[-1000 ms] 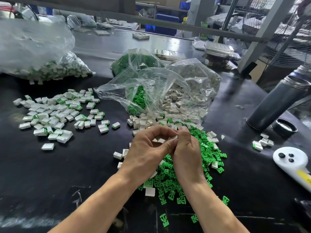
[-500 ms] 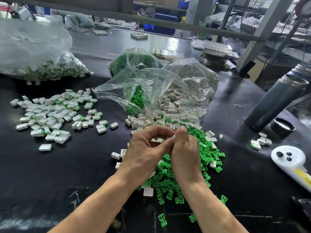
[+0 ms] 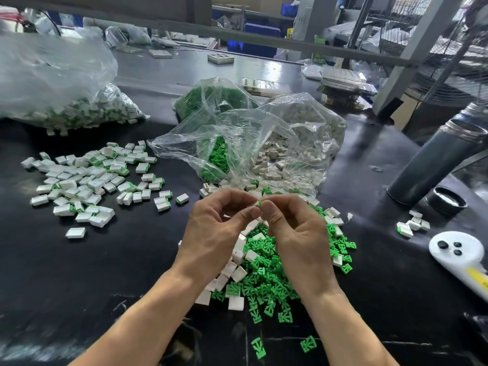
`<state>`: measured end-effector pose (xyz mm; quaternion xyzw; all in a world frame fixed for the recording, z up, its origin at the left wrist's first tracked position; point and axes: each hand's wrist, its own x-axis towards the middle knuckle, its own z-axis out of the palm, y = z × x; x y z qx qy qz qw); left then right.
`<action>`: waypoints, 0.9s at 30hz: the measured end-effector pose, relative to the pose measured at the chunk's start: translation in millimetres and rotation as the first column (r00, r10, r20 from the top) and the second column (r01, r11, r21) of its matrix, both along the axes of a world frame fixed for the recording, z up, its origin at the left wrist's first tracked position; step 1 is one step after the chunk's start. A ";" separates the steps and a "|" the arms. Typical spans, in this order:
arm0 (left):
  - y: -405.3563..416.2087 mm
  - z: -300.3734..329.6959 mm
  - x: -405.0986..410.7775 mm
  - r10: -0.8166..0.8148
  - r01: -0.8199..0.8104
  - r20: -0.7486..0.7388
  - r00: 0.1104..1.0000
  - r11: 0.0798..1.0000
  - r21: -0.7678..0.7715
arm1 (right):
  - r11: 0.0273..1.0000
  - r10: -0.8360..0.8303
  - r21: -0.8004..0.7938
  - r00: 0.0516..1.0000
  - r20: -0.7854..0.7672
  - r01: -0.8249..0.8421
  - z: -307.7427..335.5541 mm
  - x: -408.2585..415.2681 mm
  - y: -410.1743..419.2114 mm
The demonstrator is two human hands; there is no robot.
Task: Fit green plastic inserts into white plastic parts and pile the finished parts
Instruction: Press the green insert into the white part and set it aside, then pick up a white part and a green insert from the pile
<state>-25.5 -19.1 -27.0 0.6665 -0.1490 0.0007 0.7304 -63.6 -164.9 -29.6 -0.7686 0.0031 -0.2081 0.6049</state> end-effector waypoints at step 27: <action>52.4 -5.1 32.4 0.284 -0.423 0.327 0.901 0.410 0.808 | 0.872 -0.342 -0.433 0.917 -0.206 0.228 4.8 1.7 -33.3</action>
